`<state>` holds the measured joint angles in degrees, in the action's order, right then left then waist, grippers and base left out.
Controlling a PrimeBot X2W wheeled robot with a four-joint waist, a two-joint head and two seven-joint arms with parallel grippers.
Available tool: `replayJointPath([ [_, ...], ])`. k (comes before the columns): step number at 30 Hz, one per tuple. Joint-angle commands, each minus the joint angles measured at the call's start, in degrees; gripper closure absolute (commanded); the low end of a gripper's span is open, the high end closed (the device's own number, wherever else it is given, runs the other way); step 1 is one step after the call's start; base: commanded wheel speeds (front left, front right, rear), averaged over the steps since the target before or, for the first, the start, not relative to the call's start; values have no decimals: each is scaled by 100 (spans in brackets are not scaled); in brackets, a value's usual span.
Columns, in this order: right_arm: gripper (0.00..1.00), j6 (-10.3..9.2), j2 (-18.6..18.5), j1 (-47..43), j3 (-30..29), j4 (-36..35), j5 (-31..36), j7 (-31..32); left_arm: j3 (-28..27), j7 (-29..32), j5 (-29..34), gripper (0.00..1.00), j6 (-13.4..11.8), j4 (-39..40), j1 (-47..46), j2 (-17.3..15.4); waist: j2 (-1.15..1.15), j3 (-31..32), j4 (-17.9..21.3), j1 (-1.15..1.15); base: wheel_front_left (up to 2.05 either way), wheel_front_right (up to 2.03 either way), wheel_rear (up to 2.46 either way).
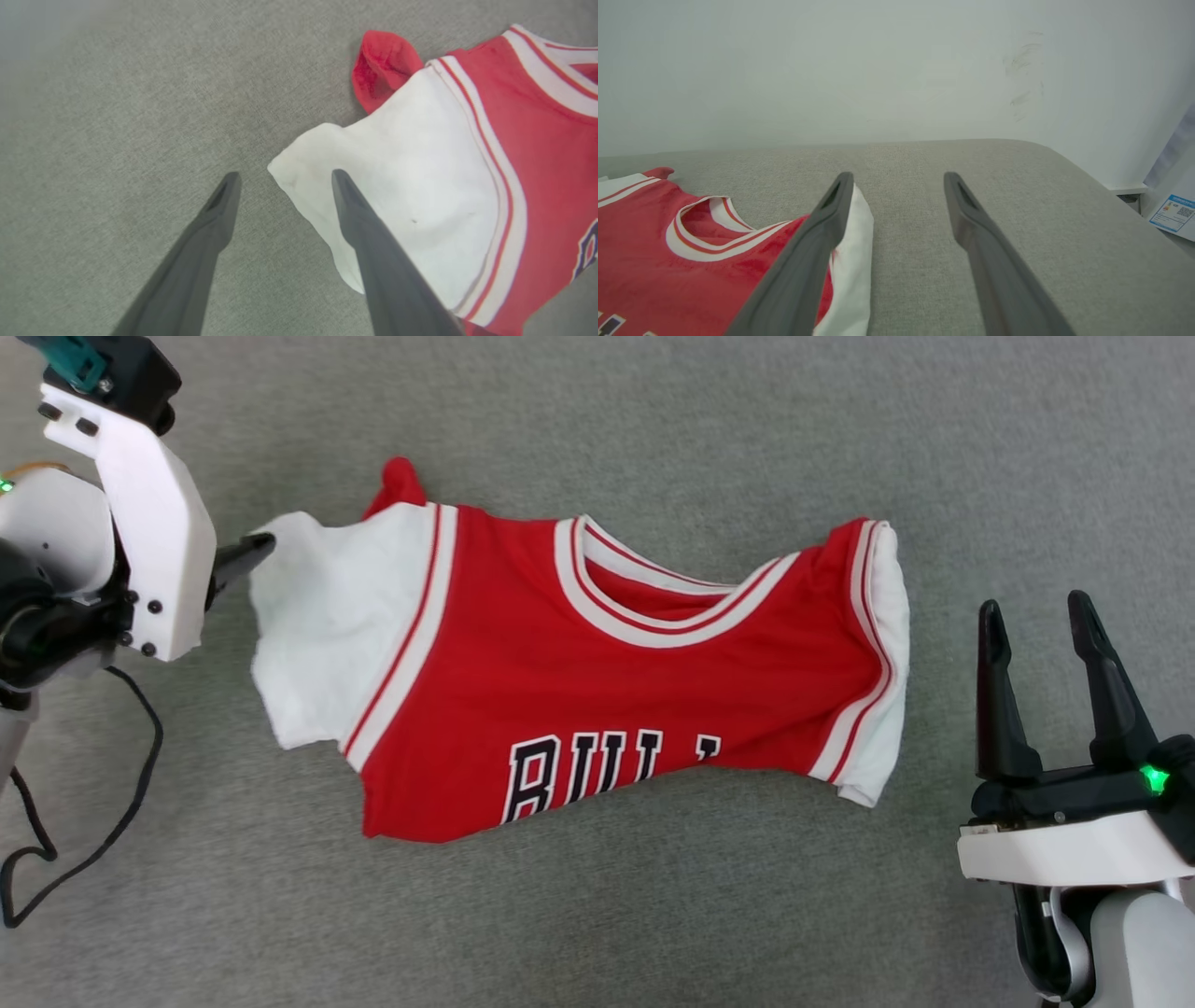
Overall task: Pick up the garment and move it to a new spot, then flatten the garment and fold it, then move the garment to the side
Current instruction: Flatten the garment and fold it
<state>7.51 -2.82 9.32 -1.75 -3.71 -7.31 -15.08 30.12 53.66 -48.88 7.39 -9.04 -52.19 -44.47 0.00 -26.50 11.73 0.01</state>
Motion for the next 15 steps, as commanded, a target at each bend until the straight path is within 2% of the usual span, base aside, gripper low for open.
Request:
replayJointPath([
  [1,0,-4,-11,70,10,-13,-29,-12,76,87,-48,0,7,-19,-76,-43,0,-215,190,-1,0,0,0],
  [7,0,-4,-11,153,97,-24,-146,-12,439,249,-77,0,7,-161,-224,-243,0,-442,313,-1,0,0,0],
  [11,0,-4,-11,148,193,-107,-240,-12,902,383,-8,0,-1,-228,-125,-468,0,-551,360,-1,0,0,0],
  [12,0,-4,-11,141,196,-110,-246,-12,997,414,-71,62,-1,-258,-80,-493,0,-568,358,-1,0,0,0],
  [13,0,-4,-12,130,189,-107,-231,-12,1024,395,-155,100,-1,-299,-58,-473,0,-582,347,-1,0,0,0],
  [15,0,-4,-11,119,159,-93,-192,-12,1047,286,-268,100,0,-354,-53,-408,0,-580,302,-1,0,0,0],
])
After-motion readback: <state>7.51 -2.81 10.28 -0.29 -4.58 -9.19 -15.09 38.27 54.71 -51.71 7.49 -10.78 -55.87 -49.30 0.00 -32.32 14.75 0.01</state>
